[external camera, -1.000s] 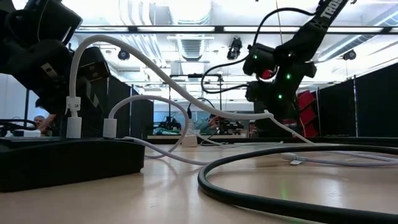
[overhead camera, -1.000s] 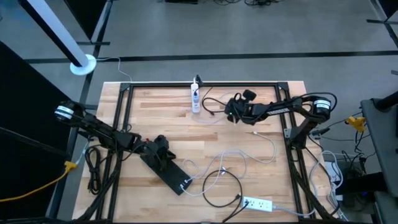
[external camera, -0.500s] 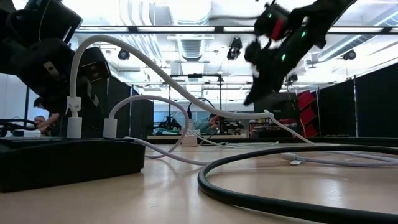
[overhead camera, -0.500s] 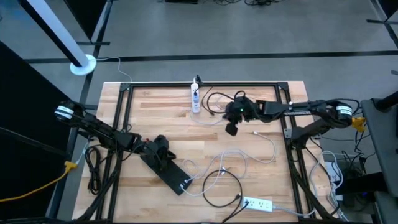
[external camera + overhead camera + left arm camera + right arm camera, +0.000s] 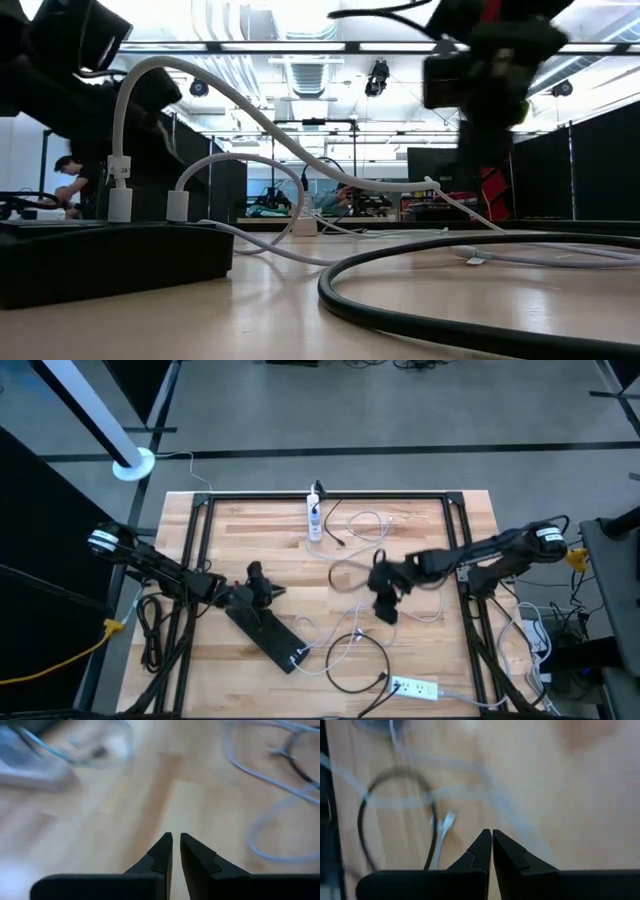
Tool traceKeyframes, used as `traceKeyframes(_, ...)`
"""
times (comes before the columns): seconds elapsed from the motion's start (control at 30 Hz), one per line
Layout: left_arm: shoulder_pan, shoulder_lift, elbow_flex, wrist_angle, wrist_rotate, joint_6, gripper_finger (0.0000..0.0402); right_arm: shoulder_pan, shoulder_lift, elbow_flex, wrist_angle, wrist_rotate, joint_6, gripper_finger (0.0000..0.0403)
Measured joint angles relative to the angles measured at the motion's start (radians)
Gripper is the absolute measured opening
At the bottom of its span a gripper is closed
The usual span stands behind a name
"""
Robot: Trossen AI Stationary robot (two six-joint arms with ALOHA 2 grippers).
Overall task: Plug in charger cables
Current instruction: Adjust the charger cables
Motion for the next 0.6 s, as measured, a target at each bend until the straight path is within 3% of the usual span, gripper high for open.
traceKeyframes(0.17,0.015,0.000,0.000,0.052,-0.111,0.073,0.0025,0.133,0.052,0.000,0.000,0.181,0.013,0.0000)
traceKeyframes(0.37,0.032,0.000,0.000,0.054,-0.113,0.183,0.0025,0.177,0.128,0.000,-0.079,0.188,0.013,0.0000)
traceKeyframes(0.5,0.040,0.000,0.000,0.049,-0.128,0.352,0.0025,0.154,0.158,0.002,-0.269,0.191,0.045,0.0000)
traceKeyframes(0.6,0.039,-0.001,0.000,0.048,-0.176,0.443,0.0025,0.119,0.158,-0.003,-0.568,0.227,0.097,0.0000)
